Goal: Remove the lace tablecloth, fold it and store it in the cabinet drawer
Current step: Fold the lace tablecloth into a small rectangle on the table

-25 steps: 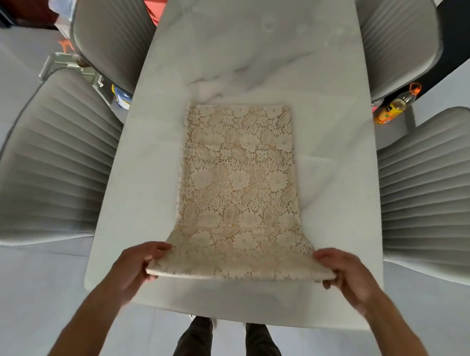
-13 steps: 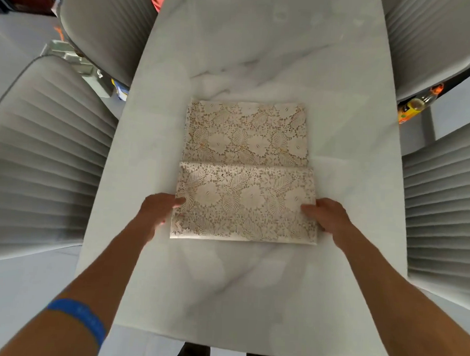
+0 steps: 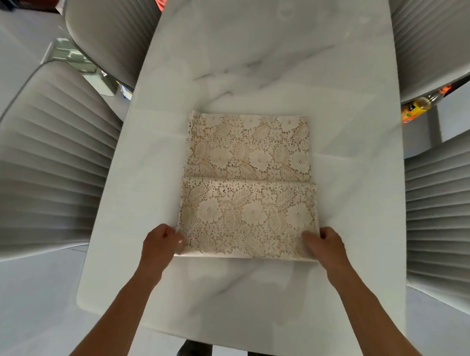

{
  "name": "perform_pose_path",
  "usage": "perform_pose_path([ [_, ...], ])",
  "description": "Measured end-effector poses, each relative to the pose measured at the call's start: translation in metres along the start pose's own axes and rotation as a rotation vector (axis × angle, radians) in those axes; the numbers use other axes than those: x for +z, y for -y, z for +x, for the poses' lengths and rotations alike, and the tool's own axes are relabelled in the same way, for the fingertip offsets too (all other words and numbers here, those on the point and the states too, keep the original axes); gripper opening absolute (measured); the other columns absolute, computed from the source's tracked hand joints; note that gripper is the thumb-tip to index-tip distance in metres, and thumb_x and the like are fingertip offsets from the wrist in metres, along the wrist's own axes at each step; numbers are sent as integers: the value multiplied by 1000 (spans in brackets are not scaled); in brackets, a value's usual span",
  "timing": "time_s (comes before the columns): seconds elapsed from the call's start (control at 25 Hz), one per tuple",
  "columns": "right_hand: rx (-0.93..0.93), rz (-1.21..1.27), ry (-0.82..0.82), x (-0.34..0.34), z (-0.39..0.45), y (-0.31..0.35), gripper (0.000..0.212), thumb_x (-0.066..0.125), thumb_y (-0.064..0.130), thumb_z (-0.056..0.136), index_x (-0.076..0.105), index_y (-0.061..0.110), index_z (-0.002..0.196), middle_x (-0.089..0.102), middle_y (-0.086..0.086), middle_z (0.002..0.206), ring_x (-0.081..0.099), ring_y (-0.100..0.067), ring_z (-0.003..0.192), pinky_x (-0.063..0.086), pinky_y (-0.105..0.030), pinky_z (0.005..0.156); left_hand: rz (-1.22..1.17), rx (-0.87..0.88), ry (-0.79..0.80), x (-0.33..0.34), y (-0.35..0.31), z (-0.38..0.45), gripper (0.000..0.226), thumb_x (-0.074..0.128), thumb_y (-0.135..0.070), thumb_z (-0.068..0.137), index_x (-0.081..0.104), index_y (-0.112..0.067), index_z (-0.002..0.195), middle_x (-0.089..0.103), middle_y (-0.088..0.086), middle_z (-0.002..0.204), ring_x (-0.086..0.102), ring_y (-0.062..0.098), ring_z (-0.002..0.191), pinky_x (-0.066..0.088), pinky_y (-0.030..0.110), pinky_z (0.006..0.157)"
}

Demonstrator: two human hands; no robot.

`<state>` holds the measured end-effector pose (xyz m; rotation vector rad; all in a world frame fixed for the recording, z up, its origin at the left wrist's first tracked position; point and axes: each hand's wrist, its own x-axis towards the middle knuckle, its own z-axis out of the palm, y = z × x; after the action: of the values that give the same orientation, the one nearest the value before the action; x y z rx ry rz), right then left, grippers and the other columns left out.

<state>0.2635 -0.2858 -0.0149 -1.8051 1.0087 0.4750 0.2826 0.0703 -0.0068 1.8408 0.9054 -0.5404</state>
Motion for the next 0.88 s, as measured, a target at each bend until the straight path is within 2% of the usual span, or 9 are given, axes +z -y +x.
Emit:
perform_pose_path([
  [0.08, 41, 125, 13, -13, -28, -13, 36, 71, 18, 81, 55, 23, 113, 64, 0, 104, 63, -13, 86, 49, -28, 58, -55, -39, 36, -17, 10, -24, 18, 69, -3, 74, 59, -16, 80, 68, -3, 65, 62, 13, 60, 41, 28, 55],
  [0.2, 37, 247, 114, -38, -66, -15, 41, 69, 8, 77, 66, 35, 108, 72, -2, 94, 69, -22, 75, 50, -29, 46, -210, -78, 165, -55, 19, -57, 34, 61, 4, 78, 70, -26, 94, 71, 6, 72, 58, 16, 54, 41, 27, 46],
  [0.4, 147, 480, 199, -53, -51, 67, 13, 64, 14, 78, 76, 12, 72, 71, -11, 69, 65, -21, 48, 43, -24, 37, -412, -102, 175, -69, -63, -31, 24, 56, -4, 82, 75, -3, 69, 57, 9, 51, 48, 14, 37, 36, 16, 34],
  [0.48, 150, 571, 187, -45, -22, 106, 19, 58, 24, 88, 69, 9, 83, 74, -13, 68, 68, -24, 51, 46, -23, 40, -482, -120, 137, -61, -102, 0, 20, 52, -11, 87, 67, -1, 79, 61, 10, 51, 50, 16, 40, 38, 16, 36],
  [0.56, 89, 592, 154, -32, 7, 127, 28, 51, 35, 96, 63, 9, 100, 76, -11, 79, 70, -26, 61, 55, -30, 52, -528, -76, 67, -46, -119, 26, 19, 52, -23, 93, 59, -6, 93, 72, 17, 72, 59, 21, 52, 43, 21, 40],
  [0.6, 42, 466, 89, -23, 19, 126, 33, 52, 37, 95, 61, 9, 109, 75, -10, 88, 70, -27, 70, 57, -37, 63, -431, 25, 2, -37, -116, 35, 21, 55, -28, 94, 58, -9, 102, 73, 20, 89, 63, 23, 62, 48, 25, 47],
  [0.68, -36, 40, -51, -3, 30, 106, 45, 61, 37, 88, 57, 10, 125, 68, -8, 108, 67, -27, 91, 55, -40, 80, 169, 371, -51, -15, -90, 41, 33, 63, -32, 91, 59, -18, 120, 65, 18, 123, 66, 26, 95, 55, 36, 78],
  [0.8, -72, -121, -34, 22, 24, 66, 51, 69, 28, 78, 54, 10, 124, 61, -1, 105, 61, -19, 87, 47, -30, 69, 989, 672, 202, 22, -35, 29, 64, 60, -38, 91, 36, -29, 149, 21, 8, 162, 23, 30, 147, 32, 47, 113],
  [0.88, -27, -17, -26, 24, 26, 60, 43, 72, 22, 75, 60, 6, 113, 65, -1, 97, 63, -16, 78, 51, -27, 62, 1123, 695, 181, 35, -17, 24, 74, 57, -39, 91, 19, -34, 154, -1, 5, 165, 2, 29, 151, 22, 46, 118],
])
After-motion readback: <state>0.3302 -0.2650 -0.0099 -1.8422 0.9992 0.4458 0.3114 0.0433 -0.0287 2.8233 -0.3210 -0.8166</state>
